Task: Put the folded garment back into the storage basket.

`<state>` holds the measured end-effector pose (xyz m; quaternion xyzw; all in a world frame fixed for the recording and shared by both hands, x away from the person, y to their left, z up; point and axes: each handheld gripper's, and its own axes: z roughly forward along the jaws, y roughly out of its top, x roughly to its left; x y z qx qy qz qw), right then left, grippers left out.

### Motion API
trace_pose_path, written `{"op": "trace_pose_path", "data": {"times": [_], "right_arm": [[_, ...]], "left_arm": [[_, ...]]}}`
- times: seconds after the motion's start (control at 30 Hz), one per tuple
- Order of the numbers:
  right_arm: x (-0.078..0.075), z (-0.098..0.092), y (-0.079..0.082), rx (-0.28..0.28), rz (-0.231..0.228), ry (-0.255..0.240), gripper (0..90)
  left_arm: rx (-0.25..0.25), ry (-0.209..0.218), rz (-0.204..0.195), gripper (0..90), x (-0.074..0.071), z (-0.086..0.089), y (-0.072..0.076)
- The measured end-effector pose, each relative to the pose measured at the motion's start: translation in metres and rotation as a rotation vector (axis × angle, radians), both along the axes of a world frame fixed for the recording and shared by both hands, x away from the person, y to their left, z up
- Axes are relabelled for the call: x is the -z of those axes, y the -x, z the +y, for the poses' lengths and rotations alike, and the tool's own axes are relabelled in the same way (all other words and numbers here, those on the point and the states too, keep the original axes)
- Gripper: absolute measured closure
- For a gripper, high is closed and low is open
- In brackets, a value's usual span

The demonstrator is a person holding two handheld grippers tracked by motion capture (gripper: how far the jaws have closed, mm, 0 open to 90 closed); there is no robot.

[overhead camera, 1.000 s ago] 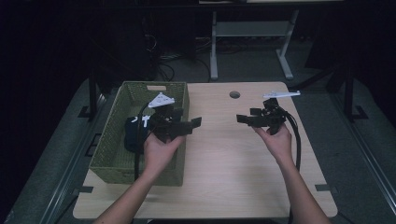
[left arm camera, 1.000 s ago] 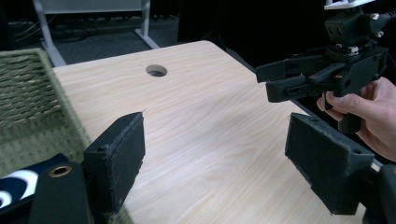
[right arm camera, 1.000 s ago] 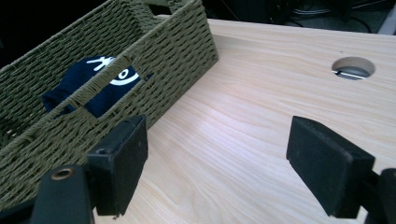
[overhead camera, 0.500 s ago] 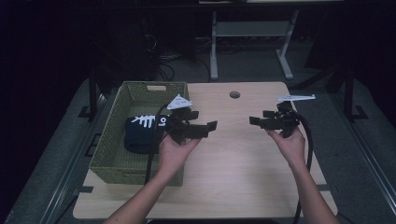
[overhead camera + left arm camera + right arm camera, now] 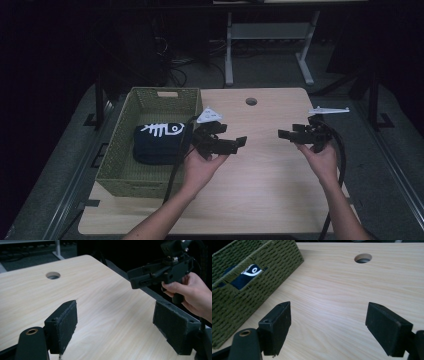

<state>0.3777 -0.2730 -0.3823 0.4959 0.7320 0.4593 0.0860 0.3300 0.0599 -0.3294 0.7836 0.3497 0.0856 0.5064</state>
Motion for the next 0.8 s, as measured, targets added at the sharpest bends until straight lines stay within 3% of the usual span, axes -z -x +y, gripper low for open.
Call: {"op": "trace_pose_path", "data": {"times": [0.17,0.8], "right_arm": [[0.006,-0.012,0.004,0.019,0.008,0.000,20.3],[0.030,-0.037,0.022,0.052,0.028,0.018,20.3]], "left_arm": [[0.025,0.041,0.022,18.9,0.007,-0.009,0.003],[0.071,0.049,0.057,18.9,0.044,-0.026,0.021]]}}
